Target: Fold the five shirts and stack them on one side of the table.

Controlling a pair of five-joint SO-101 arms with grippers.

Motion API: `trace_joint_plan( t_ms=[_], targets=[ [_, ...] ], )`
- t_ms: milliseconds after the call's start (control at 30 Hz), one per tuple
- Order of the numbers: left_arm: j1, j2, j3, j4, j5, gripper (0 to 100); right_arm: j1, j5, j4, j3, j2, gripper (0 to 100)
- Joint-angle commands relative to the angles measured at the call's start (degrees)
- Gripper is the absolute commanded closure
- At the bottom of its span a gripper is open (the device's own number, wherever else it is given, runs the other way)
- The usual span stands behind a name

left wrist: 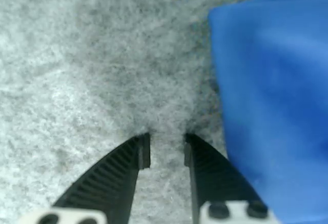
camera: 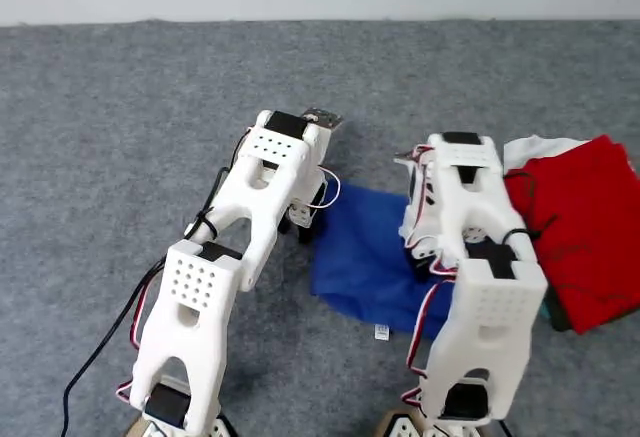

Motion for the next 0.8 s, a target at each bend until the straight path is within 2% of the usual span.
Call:
trace_joint_plan(
  t_ms=[0,167,300,333,767],
  targets=[
    [-2.3,1.8,0.4,-1.1,0.4,90,-6.2,-1.7,-1.1,0.7,3.0,42.4],
    [-2.3,1.8,0.4,-1.1,0.4,90,-10.3,-1.7,0.0,-1.1,3.2,64.4],
    [-2.3,1.8,0.4,-1.1,0.4,90,-9.7,-1.7,0.0,-1.5,5.1,87.1],
    [-2.3,1.8,0.4,-1.1,0.4,90,-9.2,-1.7,0.0,-1.5,5.7,89.4],
    [-2.3,1.8,0.4,-1.1,0.4,90,-8.1,-1.7,1.2,-2.5,6.1,87.3]
  ],
)
